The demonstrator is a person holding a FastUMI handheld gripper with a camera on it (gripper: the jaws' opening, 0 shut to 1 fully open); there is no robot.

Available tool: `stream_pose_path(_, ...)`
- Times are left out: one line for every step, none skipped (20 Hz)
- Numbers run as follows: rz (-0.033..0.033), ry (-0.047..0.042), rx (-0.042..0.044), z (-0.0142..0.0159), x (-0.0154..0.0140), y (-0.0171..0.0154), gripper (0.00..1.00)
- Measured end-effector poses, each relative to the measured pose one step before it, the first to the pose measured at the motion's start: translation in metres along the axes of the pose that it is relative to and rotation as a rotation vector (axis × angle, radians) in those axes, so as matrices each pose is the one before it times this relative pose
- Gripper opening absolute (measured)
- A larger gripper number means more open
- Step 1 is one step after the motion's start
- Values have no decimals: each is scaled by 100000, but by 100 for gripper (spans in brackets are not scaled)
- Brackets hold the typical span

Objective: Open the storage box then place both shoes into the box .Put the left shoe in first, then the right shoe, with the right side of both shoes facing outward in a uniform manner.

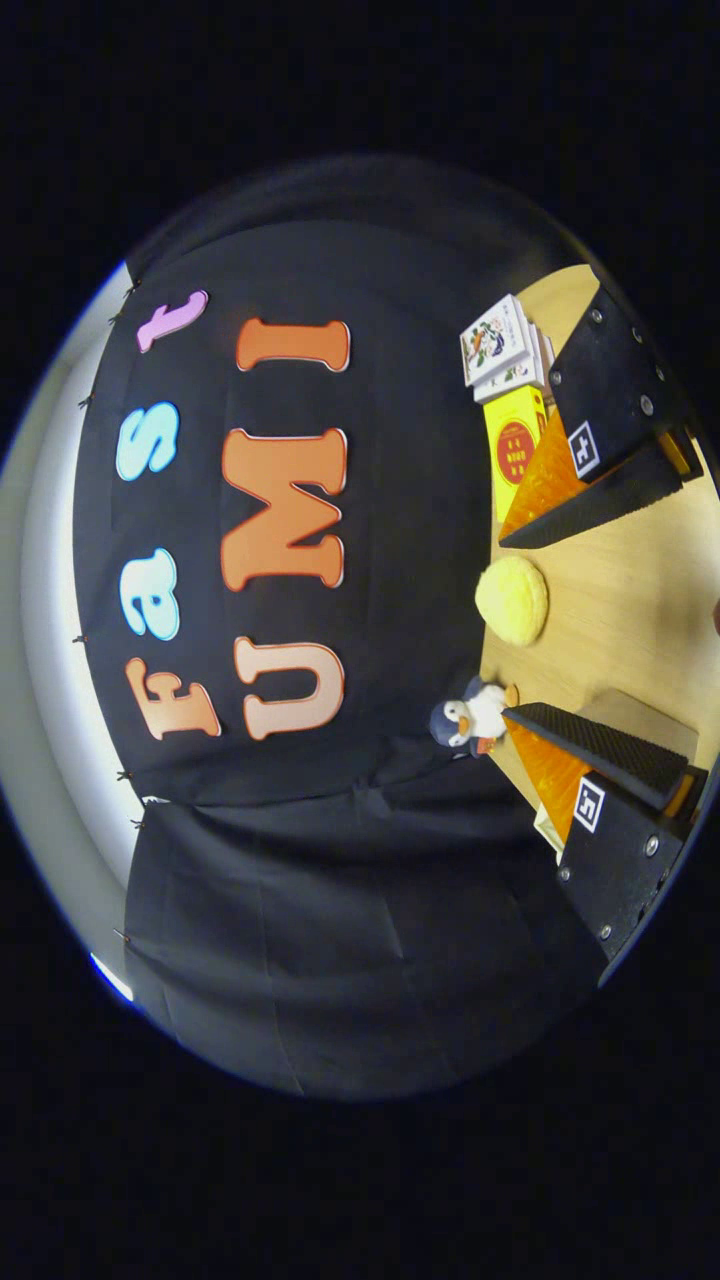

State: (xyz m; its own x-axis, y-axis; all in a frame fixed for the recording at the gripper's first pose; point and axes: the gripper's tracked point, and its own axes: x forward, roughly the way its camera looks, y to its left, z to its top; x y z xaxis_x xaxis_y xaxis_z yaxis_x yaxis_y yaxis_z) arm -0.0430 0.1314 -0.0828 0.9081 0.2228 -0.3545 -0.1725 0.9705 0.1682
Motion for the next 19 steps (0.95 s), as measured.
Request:
stream_pose_path(-1984,-2094,29,804,-314,-1596,93)
stream_pose_path(-1900,-1952,22,665,-216,-1515,93)
stream_pose_path(-1886,-1800,98,597,-134,-1386,93)
stream_pose_path(-2201,-2015,-230,722,-201,-1512,94)
stream_pose_path(-1881,-1989,-468,600,-178,-1359,94)
stream_pose_path(-2069,-2122,-485,671,-306,-1406,94)
stream_pose_path(-1805,-2001,-363,792,-366,-1315,94)
stream_pose_path(-1548,-1913,-448,611,-174,-1057,94)
stream_pose_path(-1655,-1721,-656,685,-92,-914,94)
stream_pose_path(-1661,-1575,-498,579,-158,-791,95)
stream_pose_path(-1257,-1342,-474,492,-90,-666,96)
stream_pose_path(-1112,-1723,-185,542,-118,-475,96)
stream_pose_path(-762,-1356,-227,380,-41,-425,96)
stream_pose_path(-897,-1313,26,417,-121,-236,96)
stream_pose_path(-510,-1269,-422,329,-39,-221,96)
stream_pose_path(-871,-1149,-480,312,-101,-227,96)
stream_pose_path(-647,-891,-590,227,-139,-53,96)
stream_pose_path(-452,-1007,-505,232,-65,-9,96)
stream_pose_path(-545,-1043,-550,253,-146,-120,96)
